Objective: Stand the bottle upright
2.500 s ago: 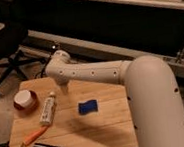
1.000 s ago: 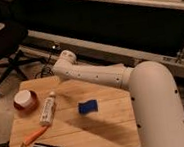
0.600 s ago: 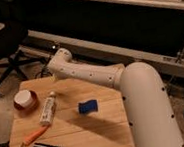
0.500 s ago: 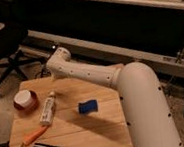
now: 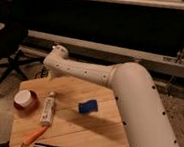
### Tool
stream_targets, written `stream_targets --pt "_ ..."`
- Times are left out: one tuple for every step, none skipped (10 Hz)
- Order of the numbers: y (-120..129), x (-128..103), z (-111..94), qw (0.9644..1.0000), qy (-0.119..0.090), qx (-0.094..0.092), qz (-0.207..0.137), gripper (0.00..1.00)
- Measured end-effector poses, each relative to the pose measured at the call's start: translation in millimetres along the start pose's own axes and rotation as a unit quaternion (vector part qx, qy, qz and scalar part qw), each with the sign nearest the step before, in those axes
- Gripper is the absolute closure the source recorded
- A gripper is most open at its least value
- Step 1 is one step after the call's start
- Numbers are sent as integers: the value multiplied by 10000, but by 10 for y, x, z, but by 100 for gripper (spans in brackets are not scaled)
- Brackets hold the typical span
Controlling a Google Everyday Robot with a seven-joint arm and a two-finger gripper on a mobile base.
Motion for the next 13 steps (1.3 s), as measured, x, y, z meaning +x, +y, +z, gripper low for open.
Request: stream_targets --pt "-5 -1 2 10000 -1 1 -4 21" --pt "-2 -2 2 10000 -2 2 -1 21" --pt "-1 -4 2 10000 -4 0 4 21" --pt "6 -13 2 10000 -20 -4 22 21" --pt "-11 -84 -16 9996 -162 70 216 21" --pt "-38 -165 -53 9983 -343 156 443 21" --pt "-65 -235 -97 9962 -528 244 655 21" --pt "-86 -280 -128 9943 -663 299 786 21" --pt "-101 -323 -164 9918 -817 331 924 21" --pt "-125 -338 -182 9909 -894 291 961 21" --pt "-170 -342 -192 9909 -947 194 936 21" --pt "-227 -348 -179 9914 -989 66 853 21" --pt "-313 -361 -163 9918 -1032 -42 748 21"
